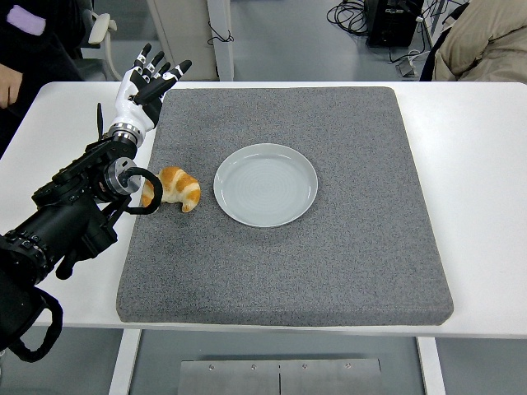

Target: Place the bread on the plate

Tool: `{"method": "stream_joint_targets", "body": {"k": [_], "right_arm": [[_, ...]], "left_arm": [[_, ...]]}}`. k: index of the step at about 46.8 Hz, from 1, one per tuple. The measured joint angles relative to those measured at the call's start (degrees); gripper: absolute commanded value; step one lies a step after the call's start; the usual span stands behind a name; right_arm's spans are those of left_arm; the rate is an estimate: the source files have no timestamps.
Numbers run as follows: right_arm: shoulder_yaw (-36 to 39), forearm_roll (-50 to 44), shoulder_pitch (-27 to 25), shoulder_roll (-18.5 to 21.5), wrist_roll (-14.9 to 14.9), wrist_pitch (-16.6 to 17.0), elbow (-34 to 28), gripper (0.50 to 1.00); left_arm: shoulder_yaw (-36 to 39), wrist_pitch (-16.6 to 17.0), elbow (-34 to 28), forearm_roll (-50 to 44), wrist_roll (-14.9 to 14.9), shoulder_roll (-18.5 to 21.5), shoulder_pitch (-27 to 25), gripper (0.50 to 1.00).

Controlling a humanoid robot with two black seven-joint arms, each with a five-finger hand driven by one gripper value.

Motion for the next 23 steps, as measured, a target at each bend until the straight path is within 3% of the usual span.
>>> {"method": "stream_joint_targets", "body": {"k": [23], "right_arm": [[0.01,0.00,0.00,0.00,0.00,0.00,0.00,1.000]], "left_arm": [[0.45,-0.01,-0.04,0.08,-0.34,0.51,-0.03,0.977]]}}
